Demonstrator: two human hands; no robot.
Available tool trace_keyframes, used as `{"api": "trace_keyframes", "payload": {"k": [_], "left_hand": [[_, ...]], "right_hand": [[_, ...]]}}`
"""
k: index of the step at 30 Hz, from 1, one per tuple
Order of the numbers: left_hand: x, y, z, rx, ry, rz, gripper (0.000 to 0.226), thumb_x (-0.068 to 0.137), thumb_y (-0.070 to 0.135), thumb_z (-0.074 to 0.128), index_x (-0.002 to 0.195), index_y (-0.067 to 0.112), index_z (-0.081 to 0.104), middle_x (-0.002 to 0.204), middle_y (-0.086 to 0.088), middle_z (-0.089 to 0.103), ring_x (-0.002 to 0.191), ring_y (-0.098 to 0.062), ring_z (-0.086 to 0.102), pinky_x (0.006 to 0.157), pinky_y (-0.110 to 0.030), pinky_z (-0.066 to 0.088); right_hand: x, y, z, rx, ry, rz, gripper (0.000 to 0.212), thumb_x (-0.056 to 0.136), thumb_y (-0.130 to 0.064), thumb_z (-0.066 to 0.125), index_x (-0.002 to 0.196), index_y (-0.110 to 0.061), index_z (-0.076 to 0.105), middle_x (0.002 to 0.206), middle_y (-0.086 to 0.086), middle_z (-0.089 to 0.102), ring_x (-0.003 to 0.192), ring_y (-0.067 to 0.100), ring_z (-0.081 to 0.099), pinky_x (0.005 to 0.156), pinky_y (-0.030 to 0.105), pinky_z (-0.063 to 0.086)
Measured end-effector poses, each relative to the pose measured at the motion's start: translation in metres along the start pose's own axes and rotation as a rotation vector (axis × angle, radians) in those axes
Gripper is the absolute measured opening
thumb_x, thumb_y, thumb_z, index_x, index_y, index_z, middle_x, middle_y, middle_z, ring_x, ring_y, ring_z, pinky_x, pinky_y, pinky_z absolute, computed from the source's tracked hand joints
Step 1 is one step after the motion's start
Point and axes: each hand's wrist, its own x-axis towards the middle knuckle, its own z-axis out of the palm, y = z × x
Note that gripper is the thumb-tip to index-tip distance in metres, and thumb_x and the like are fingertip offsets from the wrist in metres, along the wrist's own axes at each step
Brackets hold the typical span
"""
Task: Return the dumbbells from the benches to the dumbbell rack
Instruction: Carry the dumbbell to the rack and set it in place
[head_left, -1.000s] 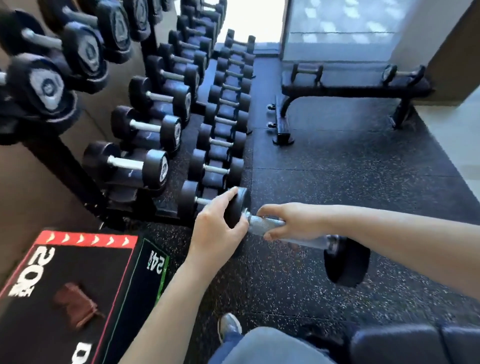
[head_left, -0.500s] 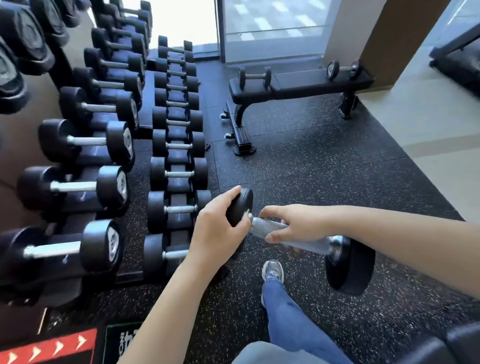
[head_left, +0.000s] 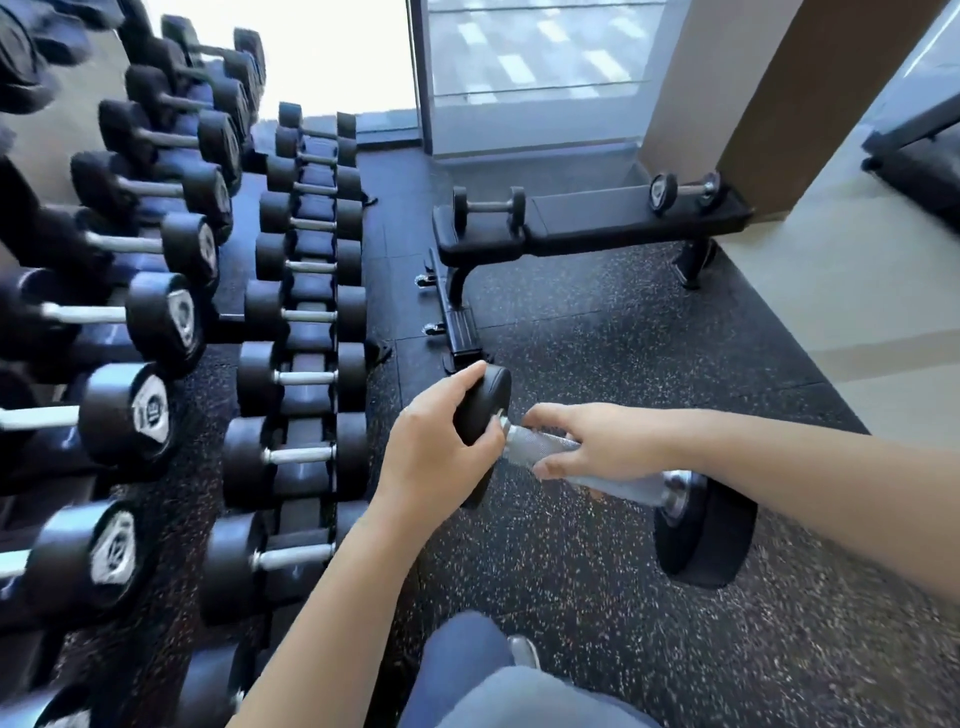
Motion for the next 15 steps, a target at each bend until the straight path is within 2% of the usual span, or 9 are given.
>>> {"api": "trace_keyframes", "payload": {"k": [3,6,9,12,15], "left_hand": [[0.048,-0.010,0.002,0.003,-0.019,-0.019,0.051,0.076,0.012,0.068,0.125,0.016,0.054,0.116,0.001,0.063,0.104,-0.012,0.058,0.093,-0.031,0.045],[0.099,-0.023,0.004,0.014,-0.019,-0.031,0.050,0.076,0.012,0.069,0.124,0.015,0.055,0.116,0.001,0.063,0.104,-0.011,0.058,0.093,-0.029,0.045],[0.159,-0.040,0.002,0.000,-0.014,-0.044,0.050,0.075,0.012,0.069,0.124,0.014,0.055,0.116,0.000,0.064,0.104,-0.011,0.059,0.093,-0.028,0.044],[0.224,-0.054,-0.008,-0.015,-0.004,-0.033,0.050,0.075,0.012,0.069,0.123,0.013,0.056,0.116,-0.001,0.064,0.104,-0.014,0.059,0.093,-0.032,0.045],[0.285,-0.067,-0.023,0.002,0.031,-0.020,0.050,0.075,0.012,0.070,0.123,0.013,0.056,0.114,-0.002,0.065,0.103,-0.015,0.060,0.093,-0.035,0.045]], "right_hand": [[0.036,0.005,-0.034,-0.012,-0.011,-0.016,0.050,0.090,-0.046,0.051,0.134,-0.032,0.031,0.126,0.002,0.058,0.102,0.021,0.063,0.091,0.039,0.048],[0.073,0.006,-0.070,-0.011,-0.009,-0.030,0.051,0.091,-0.043,0.052,0.136,-0.029,0.031,0.112,-0.004,0.058,0.087,0.015,0.060,0.082,0.031,0.047],[0.116,0.004,-0.114,-0.019,-0.013,-0.045,0.053,0.091,-0.043,0.052,0.137,-0.029,0.031,0.122,-0.004,0.056,0.099,0.016,0.059,0.087,0.031,0.046],[0.158,-0.006,-0.167,-0.040,0.019,-0.058,0.052,0.092,-0.041,0.051,0.138,-0.027,0.031,0.107,-0.011,0.055,0.087,0.009,0.055,0.078,0.024,0.040],[0.201,-0.017,-0.217,-0.030,0.025,-0.051,0.050,0.092,-0.041,0.051,0.136,-0.029,0.032,0.083,-0.015,0.057,0.069,0.005,0.059,0.069,0.026,0.047]]}}
